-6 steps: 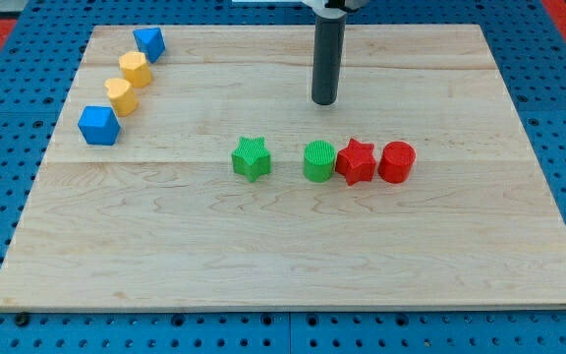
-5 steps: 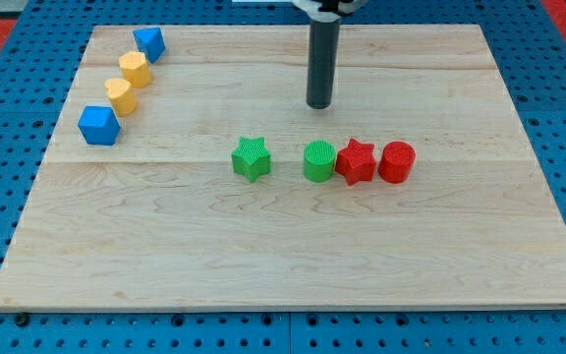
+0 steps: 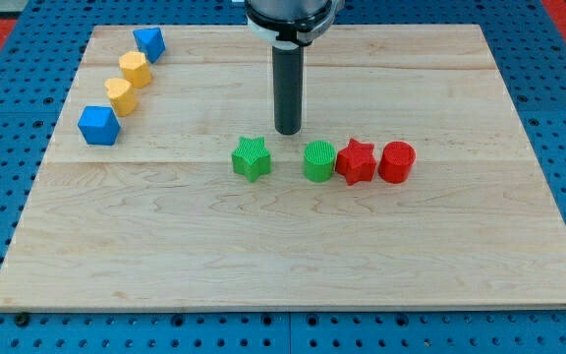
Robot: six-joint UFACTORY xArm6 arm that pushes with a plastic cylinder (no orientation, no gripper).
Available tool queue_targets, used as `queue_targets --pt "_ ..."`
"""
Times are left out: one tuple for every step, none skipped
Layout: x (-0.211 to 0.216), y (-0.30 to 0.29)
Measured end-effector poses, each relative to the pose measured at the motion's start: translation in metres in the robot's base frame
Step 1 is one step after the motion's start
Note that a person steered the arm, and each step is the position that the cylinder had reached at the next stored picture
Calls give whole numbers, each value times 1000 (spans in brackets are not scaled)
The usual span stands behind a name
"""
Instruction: Point your arm above the green circle
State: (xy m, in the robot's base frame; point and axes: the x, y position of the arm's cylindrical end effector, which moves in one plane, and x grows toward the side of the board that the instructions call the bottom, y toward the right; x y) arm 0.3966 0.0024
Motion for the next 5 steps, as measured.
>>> queue_targets --pt "12 3" --pt "24 4" --pt "30 9" --pt "14 10" --pt "12 50"
